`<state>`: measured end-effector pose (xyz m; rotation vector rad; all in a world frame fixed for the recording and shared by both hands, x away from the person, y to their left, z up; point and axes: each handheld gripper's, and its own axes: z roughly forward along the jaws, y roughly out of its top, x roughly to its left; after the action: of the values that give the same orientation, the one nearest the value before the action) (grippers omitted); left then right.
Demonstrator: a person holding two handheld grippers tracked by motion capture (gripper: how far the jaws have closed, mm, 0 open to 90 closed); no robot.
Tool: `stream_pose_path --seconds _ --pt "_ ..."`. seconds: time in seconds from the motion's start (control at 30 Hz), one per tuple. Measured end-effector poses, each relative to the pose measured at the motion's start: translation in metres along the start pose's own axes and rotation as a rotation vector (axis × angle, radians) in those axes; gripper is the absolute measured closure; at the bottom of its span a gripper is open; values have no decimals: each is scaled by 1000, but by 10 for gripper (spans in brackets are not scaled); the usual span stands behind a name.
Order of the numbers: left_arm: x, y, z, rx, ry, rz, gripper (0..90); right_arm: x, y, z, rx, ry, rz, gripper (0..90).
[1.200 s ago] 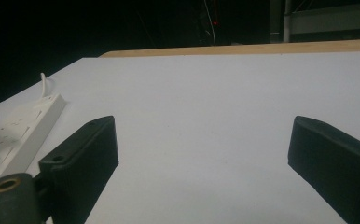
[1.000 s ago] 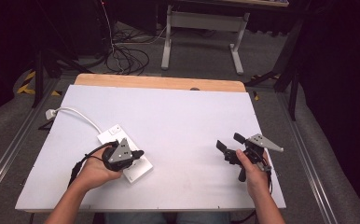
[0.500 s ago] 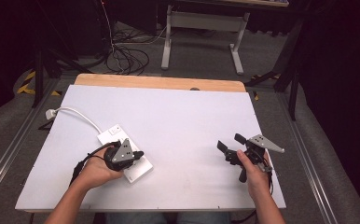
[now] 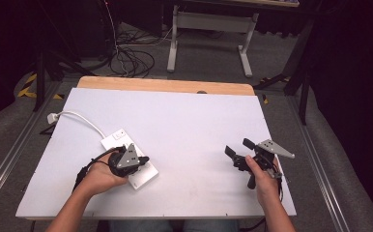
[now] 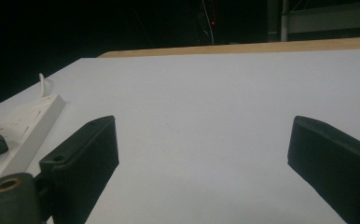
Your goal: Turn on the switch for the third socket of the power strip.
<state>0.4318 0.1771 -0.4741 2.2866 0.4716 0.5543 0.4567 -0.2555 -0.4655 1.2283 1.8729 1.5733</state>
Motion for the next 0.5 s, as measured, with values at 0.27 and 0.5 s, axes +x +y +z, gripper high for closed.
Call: stream_pose_path --seconds 0.27,0.5 --pt "0 1 1 1 -1 -3 898 0 0 0 -1 1 0 91" --pt "0 1 1 4 -4 -6 899 0 0 0 1 2 2 91"
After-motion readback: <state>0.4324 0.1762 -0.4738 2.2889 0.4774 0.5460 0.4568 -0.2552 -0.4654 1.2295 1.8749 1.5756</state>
